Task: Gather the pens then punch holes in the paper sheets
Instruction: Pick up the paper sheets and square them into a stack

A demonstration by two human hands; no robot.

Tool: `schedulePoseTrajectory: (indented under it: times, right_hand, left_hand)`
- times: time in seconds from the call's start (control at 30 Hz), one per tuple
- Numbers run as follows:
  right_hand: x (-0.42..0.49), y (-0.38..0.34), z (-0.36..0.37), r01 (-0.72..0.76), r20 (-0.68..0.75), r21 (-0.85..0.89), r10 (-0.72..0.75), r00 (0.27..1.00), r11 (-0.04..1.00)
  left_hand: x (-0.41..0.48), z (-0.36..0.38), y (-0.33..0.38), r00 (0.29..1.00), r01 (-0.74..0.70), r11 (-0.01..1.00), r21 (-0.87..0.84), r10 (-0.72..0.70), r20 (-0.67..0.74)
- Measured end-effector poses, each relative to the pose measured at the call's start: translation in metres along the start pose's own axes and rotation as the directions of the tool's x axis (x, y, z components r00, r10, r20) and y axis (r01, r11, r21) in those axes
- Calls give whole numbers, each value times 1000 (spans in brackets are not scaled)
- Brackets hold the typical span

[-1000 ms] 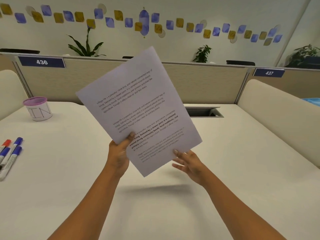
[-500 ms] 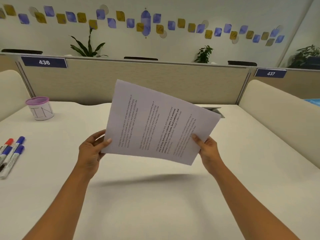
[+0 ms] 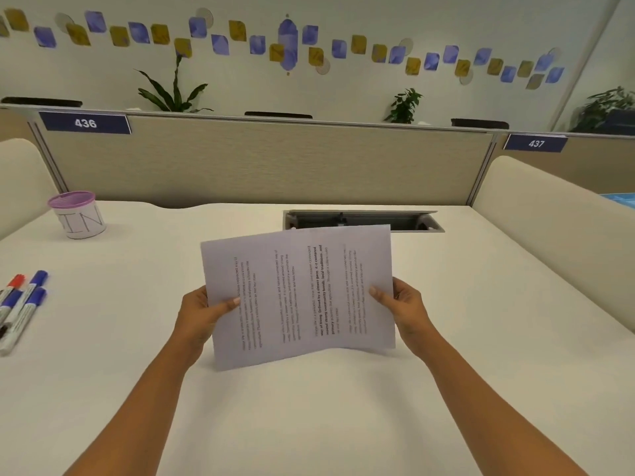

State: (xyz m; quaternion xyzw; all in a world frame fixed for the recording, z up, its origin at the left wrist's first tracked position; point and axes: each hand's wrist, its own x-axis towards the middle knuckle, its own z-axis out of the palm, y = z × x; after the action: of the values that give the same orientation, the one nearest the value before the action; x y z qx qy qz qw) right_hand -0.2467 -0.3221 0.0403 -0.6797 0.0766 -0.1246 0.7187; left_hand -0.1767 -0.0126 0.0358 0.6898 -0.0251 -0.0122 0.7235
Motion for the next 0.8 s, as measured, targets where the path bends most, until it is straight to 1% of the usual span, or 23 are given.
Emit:
schedulePoseTrajectory:
  times: [0.1, 0.27, 0.4, 0.5, 0.6, 0.7, 0.8]
  right_hand:
    - [1, -4, 2, 20, -24, 13, -19, 1000, 1000]
    - [4, -13, 3, 80, -46, 29, -79, 996, 996]
    - [3, -7, 3, 40, -80, 34, -37, 996, 999]
    - [2, -4, 5, 19, -89, 38, -16, 996, 999]
    - [4, -9, 5, 41, -95, 40, -37, 995, 998]
    - [5, -13, 3, 49, -94, 42, -45, 995, 998]
    - [3, -9, 0, 27, -76, 40, -24, 997, 999]
  left_hand:
    - [0, 2, 3, 999, -45, 999, -29, 45, -5]
    - [4, 4, 17, 989, -145, 989, -32, 145, 3]
    - [3, 5, 10, 994, -95, 995, -11, 96, 46]
    - [0, 8, 3, 998, -57, 998, -37, 59, 31]
    - [1, 9, 10, 997, -77, 996, -39, 77, 16]
    - [3, 7, 17, 994, -105, 994, -24, 105, 34]
    - [2, 7, 15, 997, -73, 997, -11, 73, 38]
